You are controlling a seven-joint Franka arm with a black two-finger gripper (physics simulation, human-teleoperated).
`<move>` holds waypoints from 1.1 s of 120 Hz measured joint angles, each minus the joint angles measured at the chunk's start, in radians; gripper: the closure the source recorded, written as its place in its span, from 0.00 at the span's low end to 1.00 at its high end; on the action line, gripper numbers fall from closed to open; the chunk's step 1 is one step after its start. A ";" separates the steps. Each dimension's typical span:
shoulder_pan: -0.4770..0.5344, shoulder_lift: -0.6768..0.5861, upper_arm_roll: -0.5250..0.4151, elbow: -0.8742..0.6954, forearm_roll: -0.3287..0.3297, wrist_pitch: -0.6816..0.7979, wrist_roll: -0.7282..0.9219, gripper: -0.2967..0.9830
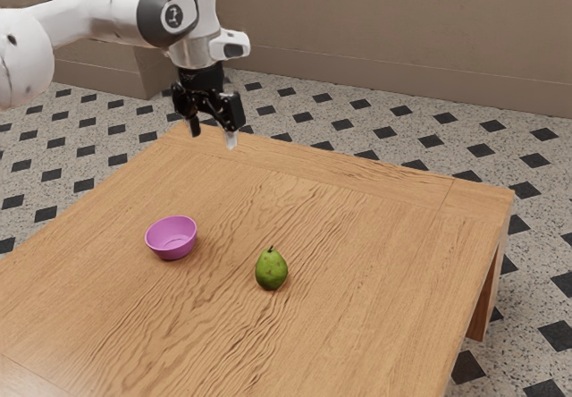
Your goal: Place the pear in the bowl.
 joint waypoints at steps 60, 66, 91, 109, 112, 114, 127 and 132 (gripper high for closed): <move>-0.084 -0.013 -0.013 -0.343 -0.041 0.335 -0.037 0.23; -0.102 -0.036 -0.016 -0.378 -0.043 0.352 -0.044 0.23; -0.119 -0.064 -0.040 -0.529 -0.055 0.454 -0.068 0.23; -0.120 -0.046 -0.049 -0.541 -0.064 0.508 -0.081 0.23; -0.119 -0.036 -0.049 -0.537 -0.065 0.514 -0.082 0.23; -0.119 -0.029 -0.049 -0.533 -0.065 0.519 -0.083 0.23; -0.113 0.018 -0.044 -0.506 -0.066 0.553 -0.085 0.23; -0.111 0.023 -0.040 -0.502 -0.067 0.563 -0.085 0.23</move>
